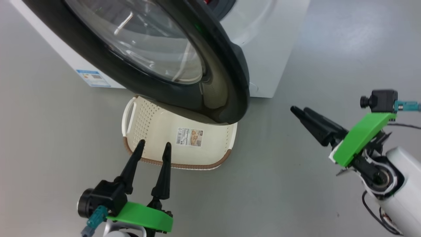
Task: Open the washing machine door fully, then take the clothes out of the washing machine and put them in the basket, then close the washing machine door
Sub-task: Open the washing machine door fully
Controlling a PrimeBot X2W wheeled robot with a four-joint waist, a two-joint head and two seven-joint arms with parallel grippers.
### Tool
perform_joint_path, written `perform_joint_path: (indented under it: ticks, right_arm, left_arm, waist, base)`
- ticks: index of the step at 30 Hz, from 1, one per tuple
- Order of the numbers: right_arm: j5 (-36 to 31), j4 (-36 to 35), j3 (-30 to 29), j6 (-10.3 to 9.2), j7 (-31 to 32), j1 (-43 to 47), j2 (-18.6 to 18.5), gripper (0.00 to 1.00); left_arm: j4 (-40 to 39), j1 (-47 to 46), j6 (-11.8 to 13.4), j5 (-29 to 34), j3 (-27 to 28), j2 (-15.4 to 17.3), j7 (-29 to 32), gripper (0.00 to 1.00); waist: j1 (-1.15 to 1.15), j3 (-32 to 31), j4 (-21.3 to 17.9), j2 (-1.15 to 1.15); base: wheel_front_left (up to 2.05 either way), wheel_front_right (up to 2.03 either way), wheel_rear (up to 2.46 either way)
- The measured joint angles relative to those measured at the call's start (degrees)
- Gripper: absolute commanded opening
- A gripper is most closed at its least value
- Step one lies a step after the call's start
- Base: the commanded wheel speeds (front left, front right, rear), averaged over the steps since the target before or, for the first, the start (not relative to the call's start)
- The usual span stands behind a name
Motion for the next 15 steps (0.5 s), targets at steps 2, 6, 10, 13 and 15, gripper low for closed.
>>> perform_joint_path:
  ticks: [2, 6, 10, 13, 15]
  right_arm:
    - [-0.5, 0.3, 1.0, 0.00, -1.7, 1.3, -0.5, 1.00]
    - [-1.1, 0.8, 2.1, 0.00, -5.3, 3.7, -1.0, 1.00]
    - [-1.9, 1.6, 3.2, 0.00, -9.3, 5.6, -2.0, 1.00]
    - [-2.6, 2.0, 4.6, 0.00, -12.4, 7.3, -2.1, 1.00]
    - [-3.2, 2.3, 4.9, 0.00, -14.6, 8.8, -2.1, 1.00]
  left_arm:
    - [0.0, 0.5, 0.0, 0.3, 0.7, 0.0, 0.0, 1.00]
    - [0.1, 1.6, -0.1, 1.1, 2.0, 0.0, 0.0, 1.00]
    - [0.3, 2.2, -0.1, 1.4, 3.3, 0.0, 0.0, 1.00]
    - [0.3, 2.8, -0.5, 1.5, 3.8, 0.0, 0.0, 1.00]
    - [0.5, 3.6, -0.5, 1.5, 4.2, 0.0, 0.0, 1.00]
  waist:
    - [0.00, -0.4, -0.6, 0.00]
    - [0.00, -1.2, -1.6, 0.00]
    - [0.00, -1.9, -2.5, 0.00]
    - [0.00, -2.6, -3.1, 0.00]
    - [0.00, -2.9, -3.5, 0.00]
  base:
    - [0.00, 0.00, 0.00]
    - [0.00, 0.00, 0.00]
    - [0.00, 0.00, 0.00]
    - [0.00, 0.00, 0.00]
    - [0.00, 0.00, 0.00]
